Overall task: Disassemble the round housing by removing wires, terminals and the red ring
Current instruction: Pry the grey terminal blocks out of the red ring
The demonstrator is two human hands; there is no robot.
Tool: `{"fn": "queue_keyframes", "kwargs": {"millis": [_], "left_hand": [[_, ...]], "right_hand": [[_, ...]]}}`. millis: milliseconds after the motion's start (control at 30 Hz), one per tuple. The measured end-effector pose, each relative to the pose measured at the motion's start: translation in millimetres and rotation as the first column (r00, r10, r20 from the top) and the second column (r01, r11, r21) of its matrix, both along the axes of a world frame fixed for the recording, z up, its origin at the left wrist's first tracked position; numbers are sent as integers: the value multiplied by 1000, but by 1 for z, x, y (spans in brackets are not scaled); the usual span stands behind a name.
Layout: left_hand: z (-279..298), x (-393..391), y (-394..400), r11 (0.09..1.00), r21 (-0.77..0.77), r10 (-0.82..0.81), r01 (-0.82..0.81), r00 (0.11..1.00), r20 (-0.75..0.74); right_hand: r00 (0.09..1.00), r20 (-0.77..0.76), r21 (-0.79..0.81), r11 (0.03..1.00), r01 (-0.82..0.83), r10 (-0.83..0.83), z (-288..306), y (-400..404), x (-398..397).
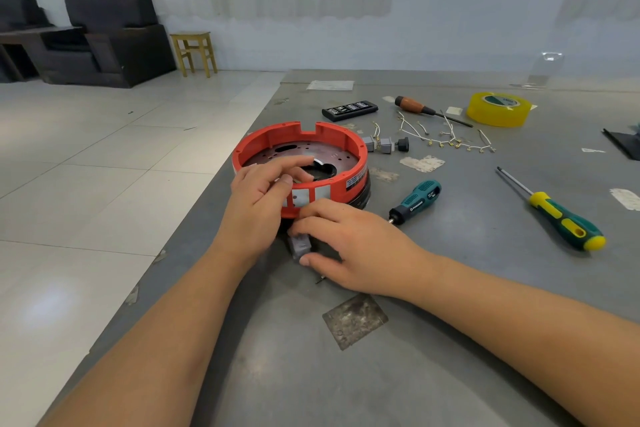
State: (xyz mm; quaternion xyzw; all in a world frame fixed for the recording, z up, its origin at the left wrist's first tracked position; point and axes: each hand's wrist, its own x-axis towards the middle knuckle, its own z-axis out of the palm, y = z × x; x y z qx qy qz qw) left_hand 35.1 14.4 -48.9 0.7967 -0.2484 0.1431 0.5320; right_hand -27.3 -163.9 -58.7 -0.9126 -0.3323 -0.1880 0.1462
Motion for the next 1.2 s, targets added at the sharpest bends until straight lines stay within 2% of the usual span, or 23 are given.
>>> {"fn": "queue_keyframes", "kwargs": {"millis": [133,233,333,400,467,600,733,800,833,867,933,1000,1067,1200], "left_hand": [[0,-4,0,1000,15,17,-18,998,64],[1,-6,0,995,98,7,-29,977,212],[2,-9,-2,976,218,-46,-17,957,285],[2,-14,-5,958,285,-114,27,949,295],[2,-19,-10,944,327,-151,48,942,299],[1,-21,-16,943,332,-139,33,944,300],[0,-23,-24,949,316,-126,19,939,319],[1,-22,-26,958,285,-119,17,932,342],[2,-22,-26,961,274,-118,21,932,343],[3,-21,-25,963,268,-123,31,935,332],[2,-21,-24,963,263,-141,61,943,301],[2,-22,-24,966,254,-127,51,948,291],[3,-22,-24,970,240,-95,26,956,278],[6,-20,-21,960,279,-73,15,978,198]], "right_hand": [[996,-84,89,996,-9,17,0,-6,-1],[985,-170,336,937,95,-39,2,-16,1],[931,-359,664,716,213,57,5,-27,5],[878,-424,794,558,242,222,6,-32,6],[832,-416,874,413,256,366,8,-35,7],[818,-419,901,291,322,394,12,-37,10],[768,-408,912,182,367,494,12,-38,12],[757,-435,900,199,388,487,13,-37,13],[763,-456,890,241,388,457,13,-37,13],[790,-480,870,318,376,381,13,-36,12],[880,-462,785,513,347,112,11,-36,11],[934,-352,728,606,319,-68,10,-37,10],[954,-296,744,613,265,-52,12,-37,6],[947,-315,719,667,194,65,14,-37,2]]}}
